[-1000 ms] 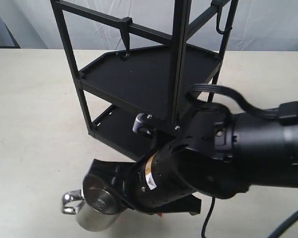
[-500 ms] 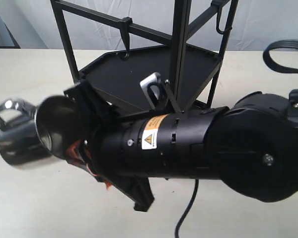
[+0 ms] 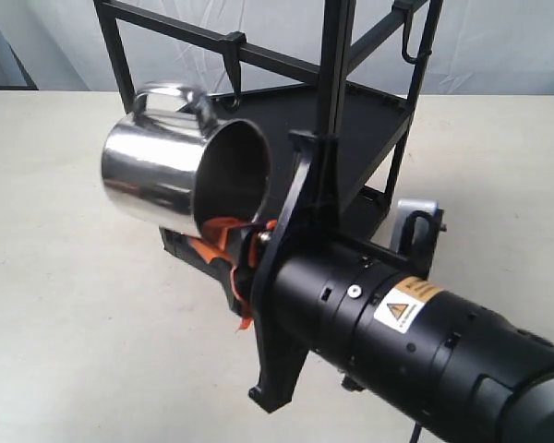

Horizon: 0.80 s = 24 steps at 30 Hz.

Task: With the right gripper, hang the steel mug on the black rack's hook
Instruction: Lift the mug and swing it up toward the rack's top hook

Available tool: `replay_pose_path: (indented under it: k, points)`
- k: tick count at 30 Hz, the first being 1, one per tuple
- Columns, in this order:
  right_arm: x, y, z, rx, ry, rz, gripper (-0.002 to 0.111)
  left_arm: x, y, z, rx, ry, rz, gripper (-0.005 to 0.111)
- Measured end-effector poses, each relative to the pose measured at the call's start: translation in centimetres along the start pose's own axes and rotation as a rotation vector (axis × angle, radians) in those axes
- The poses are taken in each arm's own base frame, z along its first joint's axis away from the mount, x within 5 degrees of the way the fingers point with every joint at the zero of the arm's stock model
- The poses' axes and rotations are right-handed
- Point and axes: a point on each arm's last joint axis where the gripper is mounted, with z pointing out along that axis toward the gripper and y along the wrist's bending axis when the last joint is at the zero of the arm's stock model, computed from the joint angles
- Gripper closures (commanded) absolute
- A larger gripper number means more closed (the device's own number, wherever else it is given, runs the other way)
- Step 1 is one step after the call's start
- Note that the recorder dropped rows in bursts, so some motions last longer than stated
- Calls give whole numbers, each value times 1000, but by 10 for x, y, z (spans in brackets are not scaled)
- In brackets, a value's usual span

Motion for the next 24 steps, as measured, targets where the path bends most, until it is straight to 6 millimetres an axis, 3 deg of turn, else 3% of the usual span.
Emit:
replay_pose_path:
  k: [5, 11, 17, 24]
  points:
    - [-6, 2, -1, -43, -61, 30, 109, 0, 0, 0, 0, 0, 0, 105]
    - [-25, -12, -6, -11, -160, 84, 109, 0, 0, 0, 0, 0, 0, 105]
    - [-25, -12, -6, -16, -150, 71, 109, 0, 0, 0, 0, 0, 0, 105]
    - [-11, -4, -3, -33, -65, 12, 109, 0, 0, 0, 0, 0, 0, 105]
